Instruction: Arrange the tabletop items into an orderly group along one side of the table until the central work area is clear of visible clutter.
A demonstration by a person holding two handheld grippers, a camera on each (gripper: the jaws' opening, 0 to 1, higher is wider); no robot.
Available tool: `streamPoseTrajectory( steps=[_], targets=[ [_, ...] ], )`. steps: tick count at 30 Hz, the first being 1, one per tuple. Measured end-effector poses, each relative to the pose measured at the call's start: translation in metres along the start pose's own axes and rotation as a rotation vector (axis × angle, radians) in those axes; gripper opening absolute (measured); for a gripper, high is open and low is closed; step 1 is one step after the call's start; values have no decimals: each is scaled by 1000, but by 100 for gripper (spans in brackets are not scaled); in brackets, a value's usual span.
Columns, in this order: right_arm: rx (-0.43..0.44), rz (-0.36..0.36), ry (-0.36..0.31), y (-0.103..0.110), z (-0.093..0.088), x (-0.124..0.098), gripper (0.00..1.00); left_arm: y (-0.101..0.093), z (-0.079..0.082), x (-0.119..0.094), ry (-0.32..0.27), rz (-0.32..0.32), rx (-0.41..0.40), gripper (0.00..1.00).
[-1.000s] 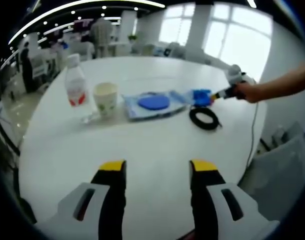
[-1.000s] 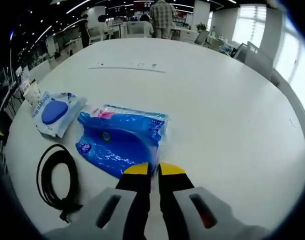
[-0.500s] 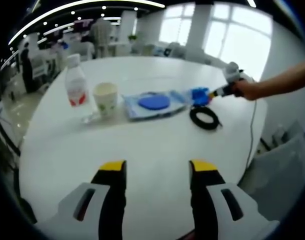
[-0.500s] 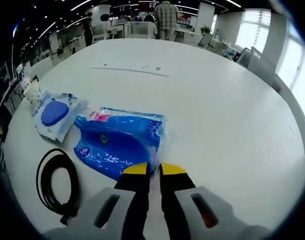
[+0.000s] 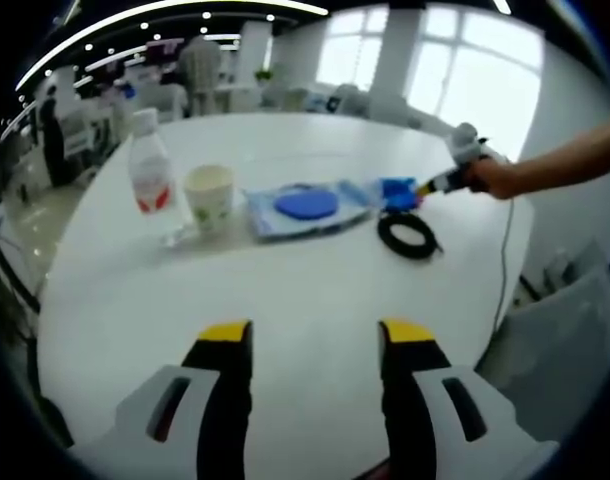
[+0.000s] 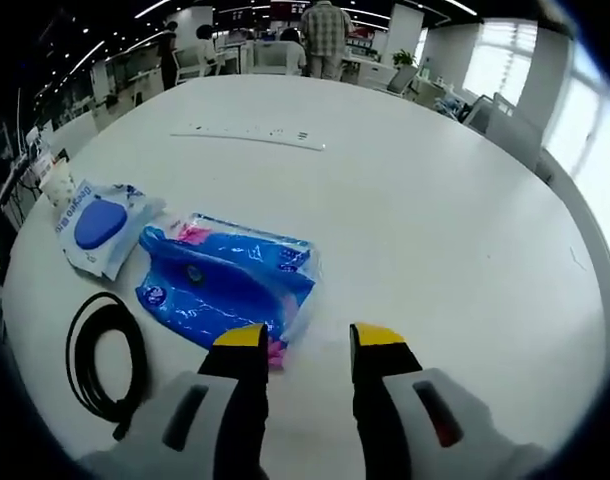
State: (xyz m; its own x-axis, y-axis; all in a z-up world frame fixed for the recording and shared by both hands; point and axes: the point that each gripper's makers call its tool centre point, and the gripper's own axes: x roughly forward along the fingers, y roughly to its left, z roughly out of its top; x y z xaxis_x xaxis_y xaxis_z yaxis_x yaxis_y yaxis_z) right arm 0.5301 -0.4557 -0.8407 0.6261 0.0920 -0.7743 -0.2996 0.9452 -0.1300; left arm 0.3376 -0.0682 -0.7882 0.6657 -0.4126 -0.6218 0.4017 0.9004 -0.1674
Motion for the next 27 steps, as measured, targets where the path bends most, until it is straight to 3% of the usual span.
streamPoseTrajectory(
  steps=[18,27],
  targets=[
    [51,54,-45,12,4,-16,44,-1,2,0,-10,-4,1,47],
    [18,126,-87,39,4,-30,45,-1,4,1,-19,-7,-1,47]
  ],
)
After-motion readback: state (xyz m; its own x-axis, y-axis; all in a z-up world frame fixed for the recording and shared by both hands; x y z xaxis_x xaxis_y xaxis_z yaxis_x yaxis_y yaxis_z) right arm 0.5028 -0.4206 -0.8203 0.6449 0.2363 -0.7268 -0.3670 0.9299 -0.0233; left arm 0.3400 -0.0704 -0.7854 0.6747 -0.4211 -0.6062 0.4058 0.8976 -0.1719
